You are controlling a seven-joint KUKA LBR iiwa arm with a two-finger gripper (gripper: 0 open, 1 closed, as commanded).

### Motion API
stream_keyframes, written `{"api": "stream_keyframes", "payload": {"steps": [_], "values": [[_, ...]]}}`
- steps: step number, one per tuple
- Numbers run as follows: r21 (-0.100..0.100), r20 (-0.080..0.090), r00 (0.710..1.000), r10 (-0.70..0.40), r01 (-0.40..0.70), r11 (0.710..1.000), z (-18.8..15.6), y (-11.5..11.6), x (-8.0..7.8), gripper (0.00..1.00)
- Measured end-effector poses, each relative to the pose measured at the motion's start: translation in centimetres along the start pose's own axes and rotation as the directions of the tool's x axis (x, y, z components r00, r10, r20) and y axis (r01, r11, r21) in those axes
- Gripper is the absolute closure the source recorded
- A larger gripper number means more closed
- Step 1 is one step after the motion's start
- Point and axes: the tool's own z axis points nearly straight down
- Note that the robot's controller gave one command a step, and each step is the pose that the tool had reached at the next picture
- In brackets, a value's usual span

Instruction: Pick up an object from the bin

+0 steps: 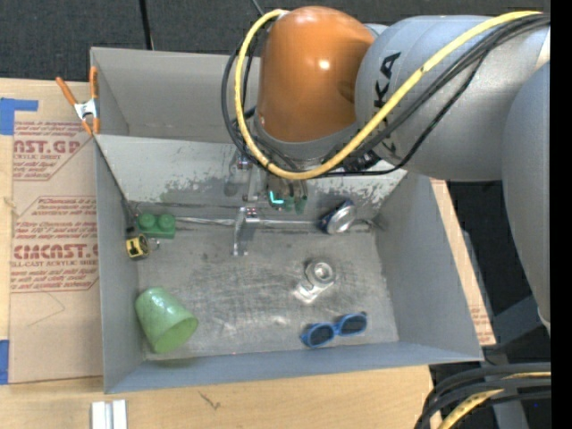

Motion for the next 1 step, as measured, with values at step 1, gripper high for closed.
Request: {"api": "stream_keyframes", "payload": {"steps": [1], "values": [[0.001, -0.002, 0.964, -0.265, 0.265, 0.964, 10.39, 2.37, 8.39, 0.00]]}}
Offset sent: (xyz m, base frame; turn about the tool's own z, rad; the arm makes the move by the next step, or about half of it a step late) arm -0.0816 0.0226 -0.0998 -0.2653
